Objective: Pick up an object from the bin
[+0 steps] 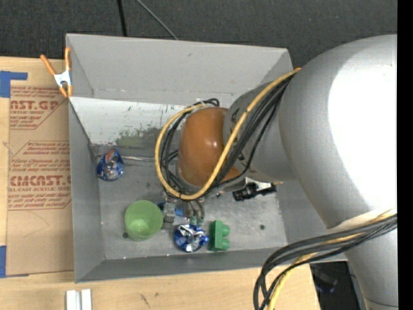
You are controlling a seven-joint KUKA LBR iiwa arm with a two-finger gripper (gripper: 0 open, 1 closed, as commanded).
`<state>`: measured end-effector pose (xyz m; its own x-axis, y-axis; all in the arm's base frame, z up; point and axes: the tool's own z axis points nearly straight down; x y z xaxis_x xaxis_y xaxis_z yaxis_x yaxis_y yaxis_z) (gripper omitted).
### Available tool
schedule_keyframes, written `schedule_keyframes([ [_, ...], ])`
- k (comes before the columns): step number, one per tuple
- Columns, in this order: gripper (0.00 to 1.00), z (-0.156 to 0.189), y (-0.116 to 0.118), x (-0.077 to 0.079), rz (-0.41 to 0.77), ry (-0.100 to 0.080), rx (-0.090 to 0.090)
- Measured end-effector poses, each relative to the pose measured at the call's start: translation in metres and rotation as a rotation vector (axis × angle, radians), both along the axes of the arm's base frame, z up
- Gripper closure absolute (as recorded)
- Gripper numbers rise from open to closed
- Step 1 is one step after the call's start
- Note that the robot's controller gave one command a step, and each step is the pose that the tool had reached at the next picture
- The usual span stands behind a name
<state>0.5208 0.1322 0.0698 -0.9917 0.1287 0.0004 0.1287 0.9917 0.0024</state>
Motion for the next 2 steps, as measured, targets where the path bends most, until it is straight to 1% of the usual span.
schedule_keyframes([
  [1, 1.0, 0.252, -0.003, -0.004, 0.015, -0.011, 0.001],
  [2, 1.0, 0.143, -0.016, 0.0, -0.101, 0.007, -0.003],
])
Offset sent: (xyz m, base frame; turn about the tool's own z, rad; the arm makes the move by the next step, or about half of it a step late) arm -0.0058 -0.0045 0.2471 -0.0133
